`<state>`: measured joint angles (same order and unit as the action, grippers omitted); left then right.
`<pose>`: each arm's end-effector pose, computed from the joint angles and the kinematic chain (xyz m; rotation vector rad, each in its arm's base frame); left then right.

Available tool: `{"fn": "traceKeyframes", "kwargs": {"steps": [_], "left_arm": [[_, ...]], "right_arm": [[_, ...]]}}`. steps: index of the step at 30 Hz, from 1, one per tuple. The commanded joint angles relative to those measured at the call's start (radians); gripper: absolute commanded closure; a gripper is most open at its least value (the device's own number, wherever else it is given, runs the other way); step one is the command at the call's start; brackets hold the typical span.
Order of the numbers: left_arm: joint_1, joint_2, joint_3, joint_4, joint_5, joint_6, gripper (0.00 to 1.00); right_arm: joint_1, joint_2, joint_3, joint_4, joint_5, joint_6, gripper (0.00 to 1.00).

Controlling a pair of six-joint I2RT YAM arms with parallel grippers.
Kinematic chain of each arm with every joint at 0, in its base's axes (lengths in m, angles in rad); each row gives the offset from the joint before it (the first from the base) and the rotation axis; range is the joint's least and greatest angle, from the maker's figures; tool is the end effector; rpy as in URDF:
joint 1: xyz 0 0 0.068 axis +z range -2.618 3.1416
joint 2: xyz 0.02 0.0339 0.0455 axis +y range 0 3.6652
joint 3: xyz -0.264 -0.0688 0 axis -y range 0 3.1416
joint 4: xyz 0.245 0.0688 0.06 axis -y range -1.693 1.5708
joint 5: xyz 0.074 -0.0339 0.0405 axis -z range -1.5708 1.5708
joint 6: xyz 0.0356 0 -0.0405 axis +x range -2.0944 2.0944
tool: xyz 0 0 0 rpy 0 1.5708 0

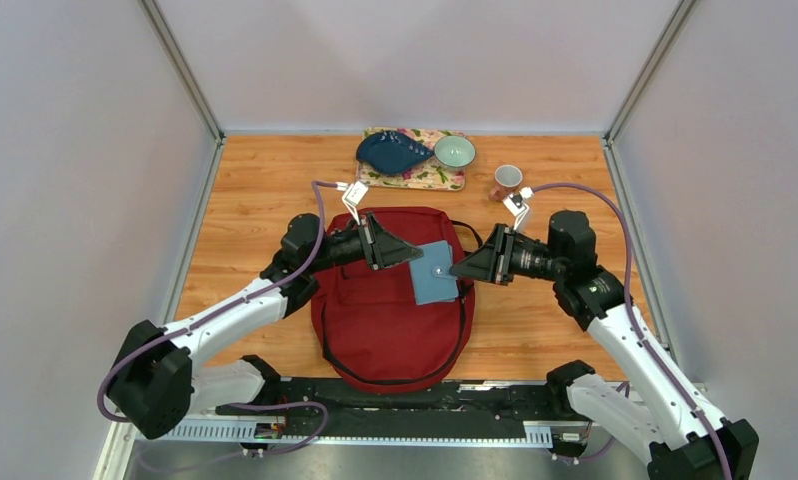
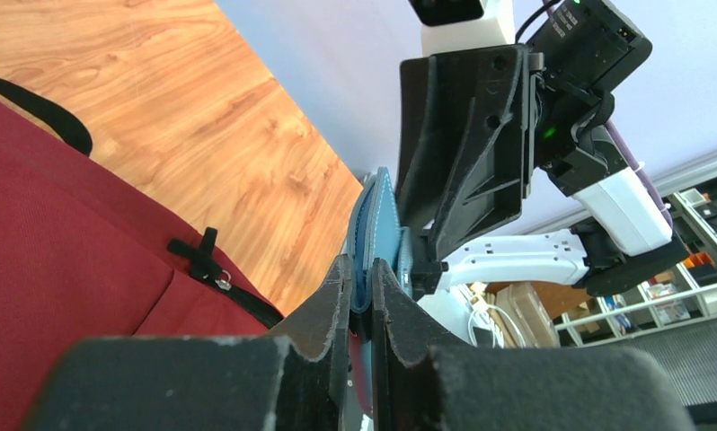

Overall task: Pack the student bag
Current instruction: Pick up the personal item from the center of the board.

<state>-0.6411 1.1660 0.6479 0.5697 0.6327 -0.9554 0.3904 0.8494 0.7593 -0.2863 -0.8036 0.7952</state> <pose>0.1967 -0.1731 0.2923 0.3152 1.7851 -1.6839 0.1630 0.0948 0.3132 -0.1701 2.1518 1.5186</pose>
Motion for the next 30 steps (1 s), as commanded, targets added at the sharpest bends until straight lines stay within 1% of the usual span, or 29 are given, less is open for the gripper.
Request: {"fn": "traceKeyframes", "kwargs": {"steps": [1,4,5,10,17,24,27,30], "left_arm": [[-0.006,-0.006,0.007,0.055,0.012,-0.002,0.92],[-0.006,-0.022,-0.005,0.047,-0.001,0.003,0.98],[-0.006,-0.028,-0.008,0.044,-0.005,0.004,1.00],[-0.006,-0.042,-0.002,0.019,0.010,0.017,1.00],[-0.006,-0.031,0.004,0.047,0.035,-0.005,1.00],[-0.006,0.035,0.002,0.185,0.133,-0.101,1.00],[-0.006,0.050,0.004,0.206,0.153,-0.118,1.00],[-0.006,0.058,0.006,0.208,0.157,-0.121,1.00]], "right_arm": [[0.004,-0.024,0.005,0.009,0.020,-0.036,0.53],[0.005,-0.038,0.006,-0.040,0.063,-0.085,0.36],[0.005,-0.038,0.009,-0.054,0.079,-0.097,0.34],[0.005,-0.029,-0.009,-0.067,0.072,-0.142,0.30],[0.007,0.004,-0.031,0.012,-0.028,-0.136,0.29],[0.008,0.025,-0.067,0.145,-0.080,-0.050,0.29],[0.018,0.039,-0.078,0.199,-0.095,-0.013,0.31],[0.025,0.043,-0.086,0.252,-0.111,0.022,0.42]]}}
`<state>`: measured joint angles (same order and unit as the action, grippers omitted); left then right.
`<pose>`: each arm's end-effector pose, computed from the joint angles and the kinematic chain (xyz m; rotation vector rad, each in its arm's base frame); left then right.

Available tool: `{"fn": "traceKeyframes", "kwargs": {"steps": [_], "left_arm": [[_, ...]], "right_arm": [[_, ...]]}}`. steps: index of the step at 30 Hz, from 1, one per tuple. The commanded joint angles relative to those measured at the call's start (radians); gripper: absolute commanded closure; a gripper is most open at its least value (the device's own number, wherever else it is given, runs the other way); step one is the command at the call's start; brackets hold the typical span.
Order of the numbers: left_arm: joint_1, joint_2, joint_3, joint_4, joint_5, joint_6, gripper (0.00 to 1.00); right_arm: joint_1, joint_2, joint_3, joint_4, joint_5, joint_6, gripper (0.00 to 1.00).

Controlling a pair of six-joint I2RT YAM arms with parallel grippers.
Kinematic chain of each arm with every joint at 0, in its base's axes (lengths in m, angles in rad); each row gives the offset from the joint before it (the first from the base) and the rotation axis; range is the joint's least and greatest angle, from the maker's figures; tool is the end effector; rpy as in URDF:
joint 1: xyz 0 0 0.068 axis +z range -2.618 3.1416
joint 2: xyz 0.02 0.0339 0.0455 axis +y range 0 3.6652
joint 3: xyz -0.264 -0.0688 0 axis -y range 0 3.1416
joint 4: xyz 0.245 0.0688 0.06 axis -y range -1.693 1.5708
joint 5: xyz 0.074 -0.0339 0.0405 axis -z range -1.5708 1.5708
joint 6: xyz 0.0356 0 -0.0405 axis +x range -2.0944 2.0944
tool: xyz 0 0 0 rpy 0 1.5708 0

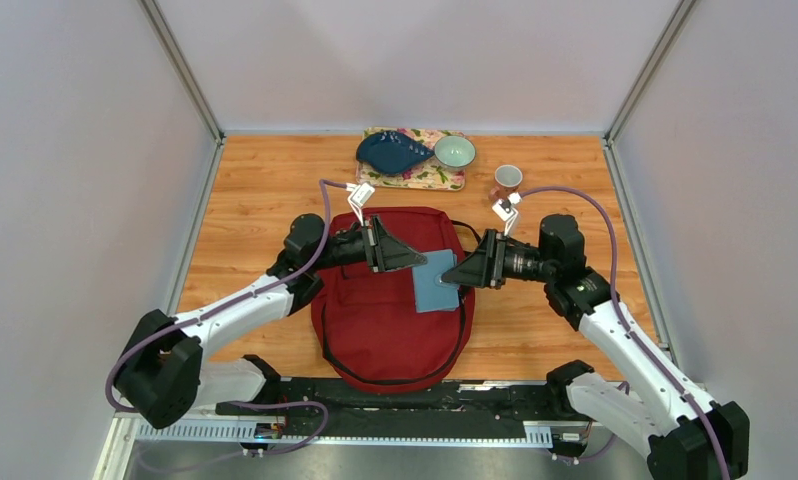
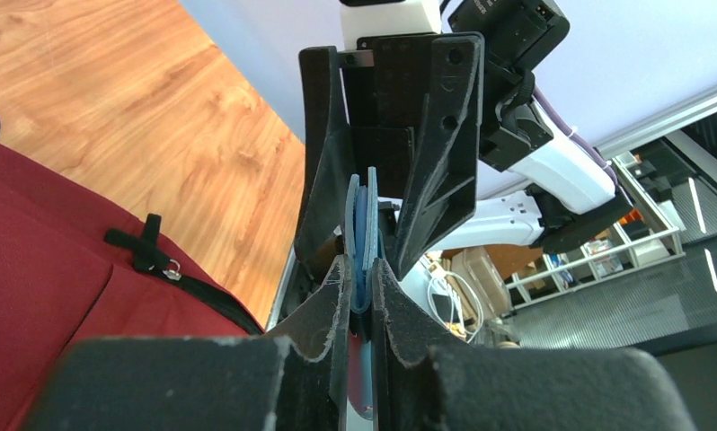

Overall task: Pack the student bag
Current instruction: Pick up the personal item from the center of the board, then place the personal item in the student bag.

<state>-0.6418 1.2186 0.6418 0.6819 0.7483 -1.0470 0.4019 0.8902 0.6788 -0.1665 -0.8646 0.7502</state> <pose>0.1990 -0.1790 0.2885 0.3781 1.7850 -1.8252 0.1700 0.1017 0.2901 -0.2782 2.1377 1.5568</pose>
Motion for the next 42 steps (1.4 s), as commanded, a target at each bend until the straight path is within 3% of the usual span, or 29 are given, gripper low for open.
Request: {"fn": "traceKeyframes", "kwargs": {"steps": [1,6,11,12,15,16,19,20,23,28,35,42], "left_arm": [[-0.006,0.005,0.010,0.096,0.040,-0.030,1.00],[-0.006,0.016,0.013,0.096,0.042,-0.034,1.00],[-0.006,0.016,0.012,0.074,0.033,-0.031,0.96],[-0.006,0.016,0.012,0.067,0.031,-0.025,0.95],[-0.006,0.004,0.015,0.001,0.013,0.011,0.71],[-0.006,-0.001,0.016,-0.024,0.003,0.025,0.59],[-0.006,-0.037,0.036,-0.193,-0.062,0.126,0.42],[-0.009,-0.051,0.071,-0.346,-0.125,0.166,0.39],[-0.007,-0.117,0.119,-0.564,-0.260,0.322,0.27],[-0.009,-0.148,0.198,-0.780,-0.447,0.452,0.25],[-0.009,0.034,0.401,-1.060,-0.569,0.752,0.24],[-0.025,0.208,0.516,-1.220,-0.682,0.993,0.23]], "right_arm": [[0.014,0.003,-0.010,0.154,-0.053,0.074,0.49],[0.017,0.001,-0.018,0.202,-0.071,0.101,0.70],[0.018,-0.005,-0.022,0.213,-0.086,0.106,0.99],[0.018,-0.008,-0.022,0.211,-0.086,0.106,1.00],[0.017,-0.013,-0.024,0.197,-0.080,0.101,1.00],[0.017,-0.014,-0.024,0.187,-0.076,0.098,1.00],[0.018,-0.026,-0.002,0.063,-0.012,0.032,1.00],[0.018,-0.033,0.005,0.021,0.049,0.012,1.00],[0.018,-0.062,0.030,-0.123,0.189,-0.066,1.00],[0.017,-0.117,0.018,-0.214,0.360,-0.055,1.00],[0.017,-0.189,0.014,-0.245,0.484,-0.026,1.00],[0.017,-0.231,0.010,-0.265,0.518,-0.023,1.00]]}}
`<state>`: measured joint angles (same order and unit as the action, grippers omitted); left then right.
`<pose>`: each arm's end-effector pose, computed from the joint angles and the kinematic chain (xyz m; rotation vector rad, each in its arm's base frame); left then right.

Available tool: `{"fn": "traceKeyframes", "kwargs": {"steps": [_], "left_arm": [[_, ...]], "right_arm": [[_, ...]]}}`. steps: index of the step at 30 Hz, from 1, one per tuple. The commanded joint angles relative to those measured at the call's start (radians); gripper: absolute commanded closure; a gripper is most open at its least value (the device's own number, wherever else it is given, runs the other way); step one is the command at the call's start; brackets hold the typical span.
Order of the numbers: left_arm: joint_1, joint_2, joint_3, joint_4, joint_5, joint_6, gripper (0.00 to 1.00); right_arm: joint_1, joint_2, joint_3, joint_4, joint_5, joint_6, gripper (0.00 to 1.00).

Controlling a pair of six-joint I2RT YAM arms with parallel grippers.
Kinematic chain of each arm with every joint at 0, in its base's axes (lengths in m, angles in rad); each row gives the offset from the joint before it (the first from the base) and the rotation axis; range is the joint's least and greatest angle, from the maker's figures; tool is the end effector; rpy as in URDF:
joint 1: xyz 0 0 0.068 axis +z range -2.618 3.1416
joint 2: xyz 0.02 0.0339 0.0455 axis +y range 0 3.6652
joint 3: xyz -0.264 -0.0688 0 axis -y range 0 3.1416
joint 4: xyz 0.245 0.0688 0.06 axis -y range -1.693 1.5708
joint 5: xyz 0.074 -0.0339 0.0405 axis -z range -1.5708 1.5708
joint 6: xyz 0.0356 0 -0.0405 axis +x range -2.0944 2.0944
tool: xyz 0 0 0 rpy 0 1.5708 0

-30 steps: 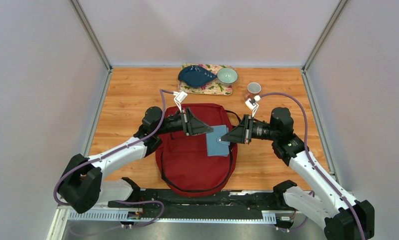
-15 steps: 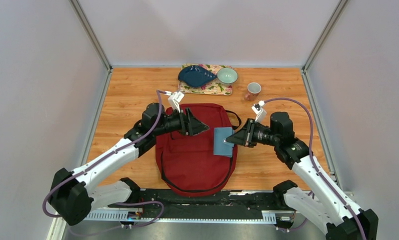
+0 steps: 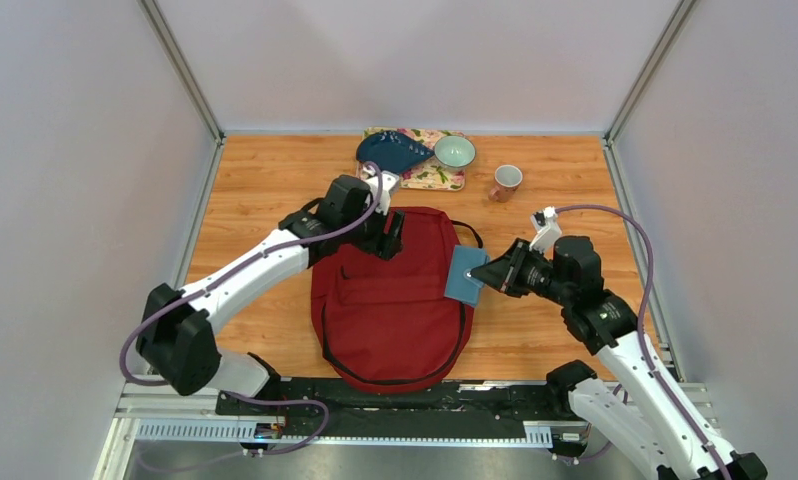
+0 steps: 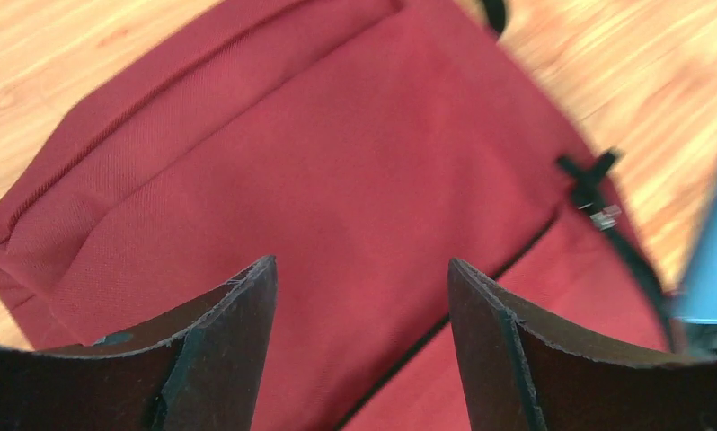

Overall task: Pack the student bag
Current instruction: Place the personal item in the student bag.

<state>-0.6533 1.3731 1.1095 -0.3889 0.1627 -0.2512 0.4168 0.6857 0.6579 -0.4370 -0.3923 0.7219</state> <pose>0.2403 -0.1912 0.3002 0.5495 2.2325 -0.6648 0.1388 0.0763 0.2859 0.0666 2.1829 1.0841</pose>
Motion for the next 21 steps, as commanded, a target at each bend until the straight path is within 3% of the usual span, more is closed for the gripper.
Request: {"fn": "traceKeyframes", "kwargs": {"steps": [1,7,21], "left_arm": [[-0.014,0.060,0.044,-0.154,-0.104,0.211,0.23],[-0.016,0.073,0.001,-0.146,-0.132,0.250,0.22],[-0.062,0.029,-0.071,-0.179,-0.039,0.362,0.22]], "right_arm": [[0.004,-0.032,0.029,0.007,0.046,0.007,1.00],[0.002,-0.032,0.013,0.023,0.033,0.024,1.00],[0.004,-0.012,-0.012,0.064,0.000,0.039,1.00]]}}
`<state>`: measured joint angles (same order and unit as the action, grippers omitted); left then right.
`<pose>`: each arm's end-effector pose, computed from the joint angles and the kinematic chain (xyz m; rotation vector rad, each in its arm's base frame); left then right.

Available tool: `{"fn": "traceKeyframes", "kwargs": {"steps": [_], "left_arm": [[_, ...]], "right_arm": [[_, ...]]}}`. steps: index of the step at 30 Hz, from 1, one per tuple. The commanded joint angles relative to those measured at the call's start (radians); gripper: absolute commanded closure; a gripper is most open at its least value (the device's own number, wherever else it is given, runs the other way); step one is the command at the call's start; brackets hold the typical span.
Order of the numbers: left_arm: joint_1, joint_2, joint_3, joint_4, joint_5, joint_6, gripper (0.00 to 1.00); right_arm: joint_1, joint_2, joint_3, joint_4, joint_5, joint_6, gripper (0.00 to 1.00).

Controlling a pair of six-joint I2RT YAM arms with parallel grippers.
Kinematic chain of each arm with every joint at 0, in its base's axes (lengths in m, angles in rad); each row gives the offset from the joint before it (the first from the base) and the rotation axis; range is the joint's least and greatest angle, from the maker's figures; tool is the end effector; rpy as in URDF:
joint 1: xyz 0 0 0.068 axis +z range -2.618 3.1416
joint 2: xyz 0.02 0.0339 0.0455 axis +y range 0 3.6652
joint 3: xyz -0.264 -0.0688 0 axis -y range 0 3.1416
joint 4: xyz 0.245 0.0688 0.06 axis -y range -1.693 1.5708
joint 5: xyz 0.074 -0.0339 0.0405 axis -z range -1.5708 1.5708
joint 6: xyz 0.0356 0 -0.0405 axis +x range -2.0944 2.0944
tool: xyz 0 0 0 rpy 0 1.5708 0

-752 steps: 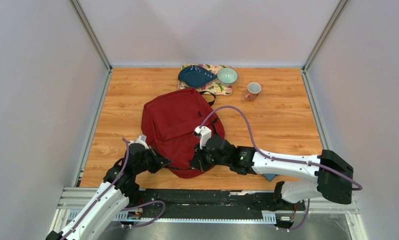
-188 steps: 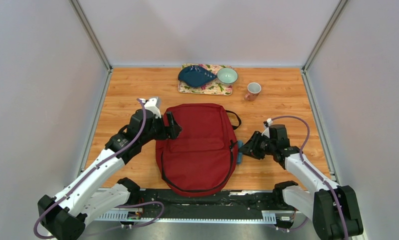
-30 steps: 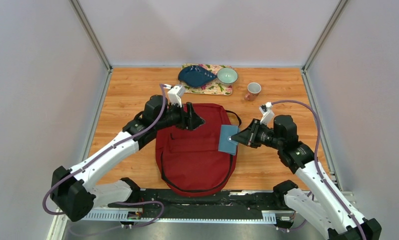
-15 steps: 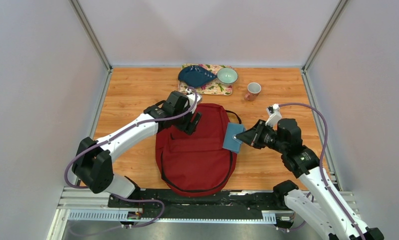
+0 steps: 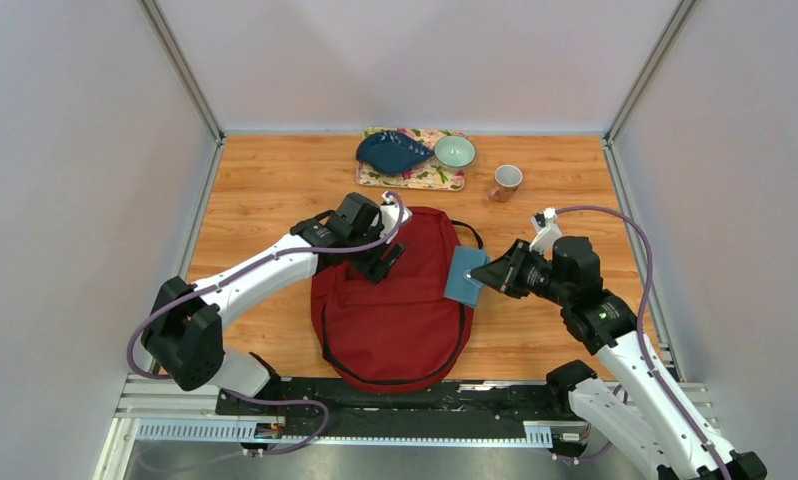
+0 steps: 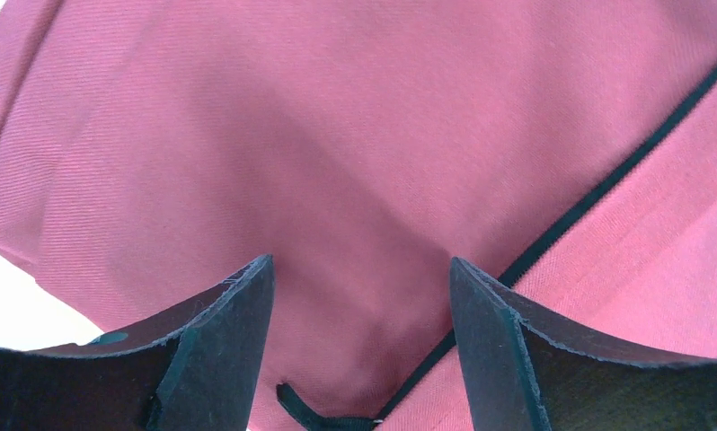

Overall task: Pack the student bag
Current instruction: Place the personal item in the student bag.

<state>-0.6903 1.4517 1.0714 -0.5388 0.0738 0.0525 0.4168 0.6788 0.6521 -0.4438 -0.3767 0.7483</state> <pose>0.2334 -0.1961 0.2533 0.9446 2.3388 -0.3556 0.1378 0.0753 0.2841 0.1082 2.1906 1.0818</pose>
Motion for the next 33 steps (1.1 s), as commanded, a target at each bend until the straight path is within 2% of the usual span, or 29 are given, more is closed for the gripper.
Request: {"fn": "traceKeyframes", "kwargs": {"steps": [1,15,27,31,33], "left_arm": [[-0.025,-0.060,-0.039,-0.030,0.070,0.061,0.22],[-0.121,-0.152,-0.136,-0.015,0.032,0.053,0.22],[-0.189,-0.128,-0.198,0.114,-0.222,-0.005,0.22],[-0.193,-0.119,-0.206,0.157,-0.269,-0.026,0.31],[-0.193,-0.123,-0.212,0.184,-0.276,-0.036,0.40]], "right_arm": [[0.004,-0.005,-0.008,0.071,-0.018,0.014,1.00],[0.004,0.005,-0.029,0.089,-0.041,0.022,1.00],[0.002,0.010,-0.037,0.097,-0.048,0.026,1.00],[0.004,0.007,-0.037,0.094,-0.047,0.026,1.00],[0.004,0.004,-0.039,0.091,-0.045,0.026,1.00]]}}
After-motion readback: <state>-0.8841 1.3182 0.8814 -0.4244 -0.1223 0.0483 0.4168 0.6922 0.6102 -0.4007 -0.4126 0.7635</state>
